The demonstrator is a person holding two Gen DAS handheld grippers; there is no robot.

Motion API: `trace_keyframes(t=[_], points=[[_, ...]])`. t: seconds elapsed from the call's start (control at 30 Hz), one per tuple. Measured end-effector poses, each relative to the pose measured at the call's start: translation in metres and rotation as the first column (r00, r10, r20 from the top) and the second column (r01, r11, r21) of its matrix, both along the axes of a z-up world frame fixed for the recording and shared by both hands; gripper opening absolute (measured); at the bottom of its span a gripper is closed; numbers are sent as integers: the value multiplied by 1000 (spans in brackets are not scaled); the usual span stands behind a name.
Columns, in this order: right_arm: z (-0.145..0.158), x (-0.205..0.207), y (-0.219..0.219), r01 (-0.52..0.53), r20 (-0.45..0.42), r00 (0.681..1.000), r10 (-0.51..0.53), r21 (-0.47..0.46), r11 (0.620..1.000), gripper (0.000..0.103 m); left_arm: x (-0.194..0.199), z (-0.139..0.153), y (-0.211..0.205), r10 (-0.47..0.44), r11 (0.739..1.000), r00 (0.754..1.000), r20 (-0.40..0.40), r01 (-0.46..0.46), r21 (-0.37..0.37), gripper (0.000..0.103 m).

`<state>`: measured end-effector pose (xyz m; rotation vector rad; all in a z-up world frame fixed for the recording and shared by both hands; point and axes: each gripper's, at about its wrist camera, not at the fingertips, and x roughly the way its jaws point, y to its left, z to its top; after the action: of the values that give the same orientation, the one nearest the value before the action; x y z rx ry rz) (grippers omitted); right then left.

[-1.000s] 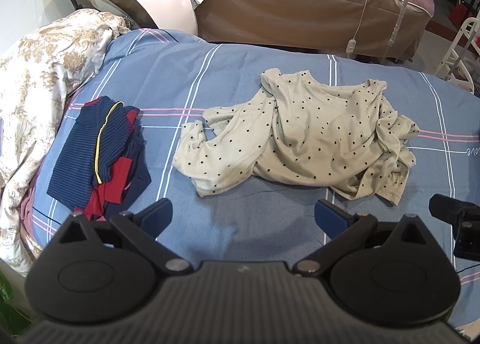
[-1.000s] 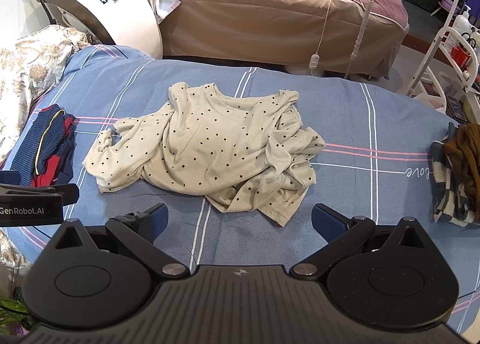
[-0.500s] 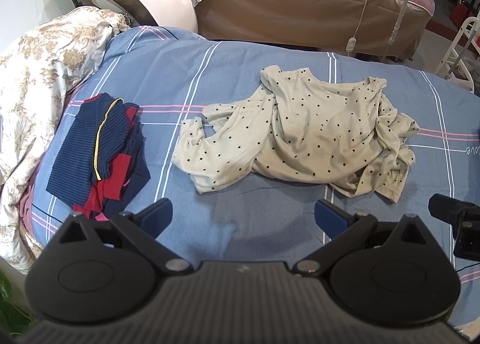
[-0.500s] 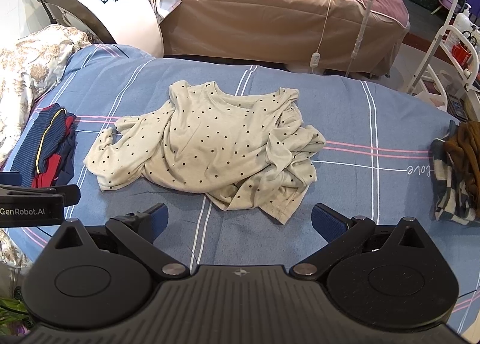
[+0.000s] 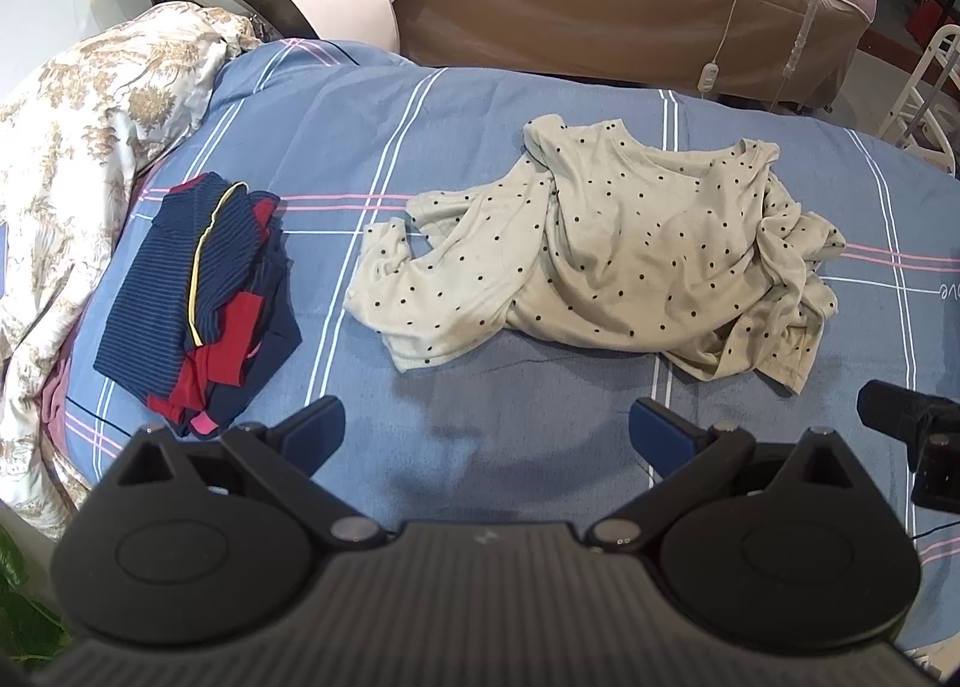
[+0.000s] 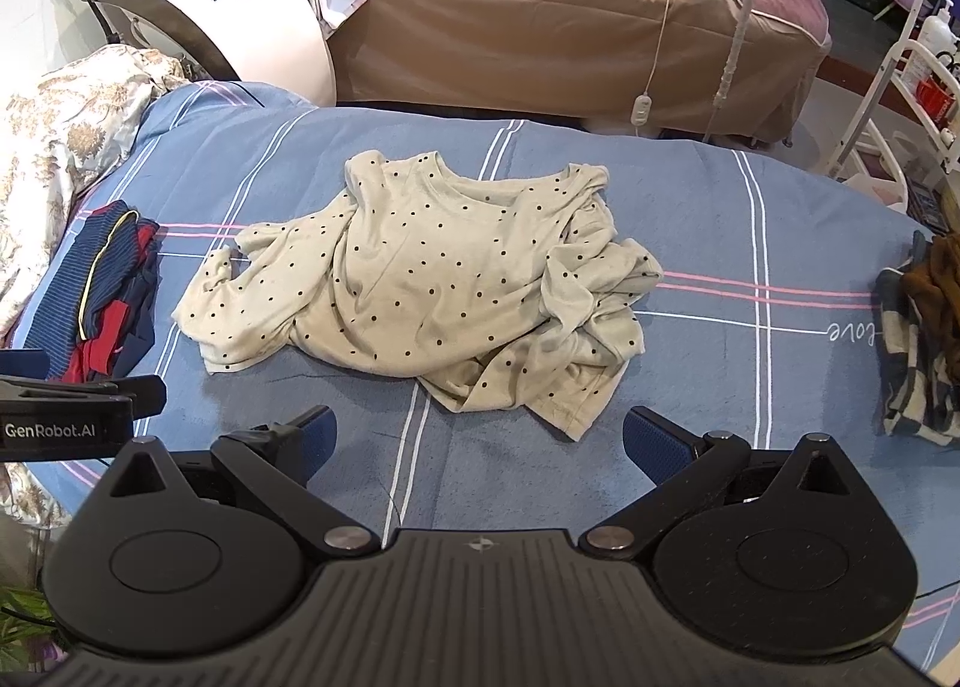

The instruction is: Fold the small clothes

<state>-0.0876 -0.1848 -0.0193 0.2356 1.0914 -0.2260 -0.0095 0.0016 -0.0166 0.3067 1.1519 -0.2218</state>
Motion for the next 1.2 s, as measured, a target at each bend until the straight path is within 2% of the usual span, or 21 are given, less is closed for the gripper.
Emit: trace_keyframes(t=[0.13, 0.27, 0.37, 0.43, 0.53, 0.63, 0.7, 0.8, 0.87, 0.9, 0.97, 1.07, 1.13, 1.17, 1.2], points=[[-7, -4, -11, 9, 28, 1000, -10, 18, 1000, 103, 0, -15, 5, 6, 1000, 999, -32, -7, -7, 103], [-16, -14, -27, 30, 109, 994, -32, 24, 999, 103, -1, -35, 26, 54, 995, 994, -95, -61, -77, 103], [-42, -17, -36, 3, 112, 994, -10, 63, 998, 103, -6, -57, 42, 95, 990, 990, -104, -105, -96, 103], [-67, -17, -40, -7, 84, 996, -1, 102, 995, 103, -9, -71, 49, 108, 992, 991, -80, -113, -64, 103], [-90, -21, -48, 9, 111, 993, -28, 170, 985, 103, -6, -92, 53, 88, 996, 996, -34, -88, 7, 103], [-104, -14, -55, 43, 143, 987, -69, 177, 983, 103, 8, -111, 44, 9, 995, 999, 42, -13, 100, 102], [-113, -4, -59, 64, 156, 984, -90, 164, 984, 103, 22, -127, 35, -67, 990, 994, 87, 55, 130, 102], [-125, 15, -62, 104, 128, 984, -125, 158, 982, 103, 50, -153, 19, -140, 975, 983, 116, 117, 187, 93], [-131, 23, -62, 134, 141, 978, -154, 143, 981, 103, 67, -168, 12, -176, 965, 973, 147, 141, 219, 88], [-134, 27, -60, 147, 141, 976, -164, 123, 982, 103, 73, -173, 10, -198, 961, 966, 166, 157, 228, 82], [-144, 34, -58, 161, 131, 976, -174, 101, 982, 103, 83, -187, 5, -254, 943, 950, 183, 201, 266, 79], [-159, 40, -53, 169, 114, 977, -180, 100, 980, 103, 99, -208, 1, -288, 929, 949, 129, 244, 279, 61], [-171, 45, -51, 170, 78, 981, -177, 90, 981, 103, 108, -221, 1, -290, 926, 951, 103, 252, 281, 42], [-176, 47, -51, 175, 60, 982, -181, 92, 980, 103, 111, -226, 1, -292, 925, 952, 94, 256, 280, 39], [-182, 49, -52, 183, 47, 981, -188, 104, 978, 72, 115, -229, 1, -294, 927, 952, 92, 260, 272, 34]])
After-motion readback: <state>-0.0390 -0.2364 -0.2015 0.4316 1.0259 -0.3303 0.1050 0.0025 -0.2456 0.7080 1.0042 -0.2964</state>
